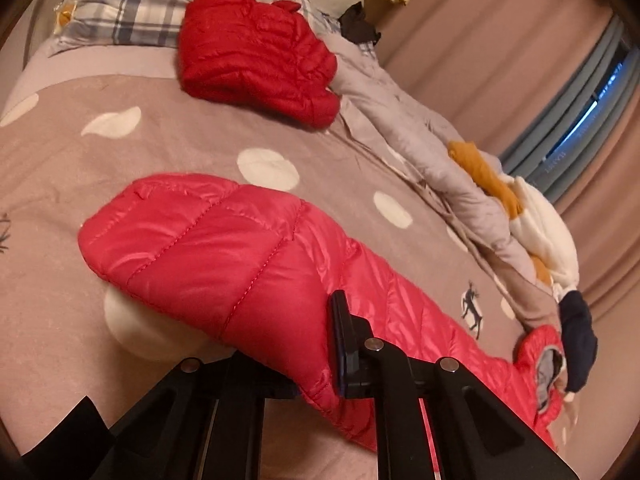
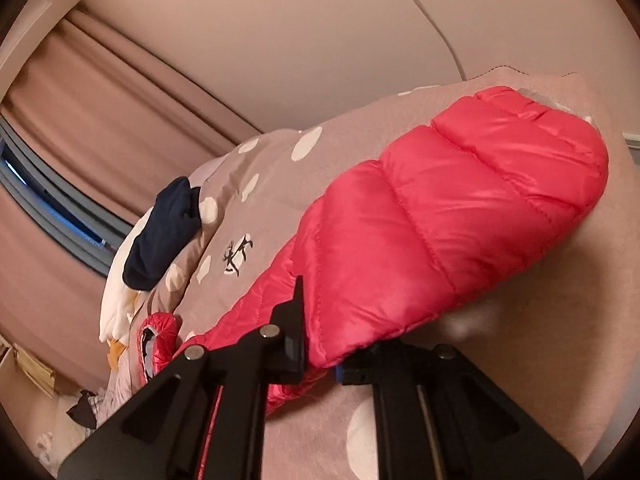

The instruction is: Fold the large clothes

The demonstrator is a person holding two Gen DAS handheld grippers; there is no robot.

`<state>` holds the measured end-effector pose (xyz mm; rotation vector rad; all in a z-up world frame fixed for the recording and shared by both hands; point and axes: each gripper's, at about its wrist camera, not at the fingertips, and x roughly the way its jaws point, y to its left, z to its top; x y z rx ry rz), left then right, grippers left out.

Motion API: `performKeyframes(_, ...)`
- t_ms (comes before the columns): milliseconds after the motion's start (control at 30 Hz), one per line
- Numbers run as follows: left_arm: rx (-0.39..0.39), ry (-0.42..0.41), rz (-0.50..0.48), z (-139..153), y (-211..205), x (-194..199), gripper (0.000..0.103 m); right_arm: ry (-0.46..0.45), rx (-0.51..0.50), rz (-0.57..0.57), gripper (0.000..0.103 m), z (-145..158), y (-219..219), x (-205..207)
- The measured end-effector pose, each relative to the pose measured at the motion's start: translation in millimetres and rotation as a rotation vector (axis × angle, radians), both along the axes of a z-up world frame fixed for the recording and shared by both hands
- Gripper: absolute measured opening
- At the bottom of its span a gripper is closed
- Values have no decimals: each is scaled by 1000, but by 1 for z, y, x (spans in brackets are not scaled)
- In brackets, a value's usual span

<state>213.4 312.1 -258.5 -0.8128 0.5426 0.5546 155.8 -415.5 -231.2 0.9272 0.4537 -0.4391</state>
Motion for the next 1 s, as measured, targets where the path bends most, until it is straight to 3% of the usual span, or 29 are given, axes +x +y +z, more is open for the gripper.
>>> performKeyframes(33,-8,10,-7,-5,2,2,12,24,8,-14,21,-4,-6,4)
performKeyframes(67,-14,33,-10,-11,2,4,12,61,21,-48,43,-14,-16,11)
performKeyframes(100,-20,55,-7,-17,1,6,12,74,44,-95,47,-22,-22,13)
performKeyframes(133,-36,73,-3,-24,1,8,12,56,69,-112,39,-28,-26,14)
performKeyframes(167,-56,78,3,-32,3,7,12,41,89,-103,19,-32,-29,16)
performKeyframes(267,-111,55,14,-38,7,4,12,60,40,-77,14,-24,-24,26)
performKeyframes(467,-64,61,56,-26,-6,0,12,0,-94,35,12,37,17,40)
performKeyframes(633,-67,66,106,-29,-19,-5,12,-89,-258,291,11,109,114,70)
performKeyframes(733,-49,81,102,-27,-21,-3,12,-177,-313,464,11,139,188,80)
performKeyframes(800,-44,81,91,-26,-20,-3,12,-188,-354,570,11,150,239,90)
performKeyframes(900,-39,59,89,-24,-18,-4,12,-127,-407,727,12,148,321,113)
performKeyframes(1000,-40,95,81,-26,-17,1,12,-58,-483,884,14,125,393,128)
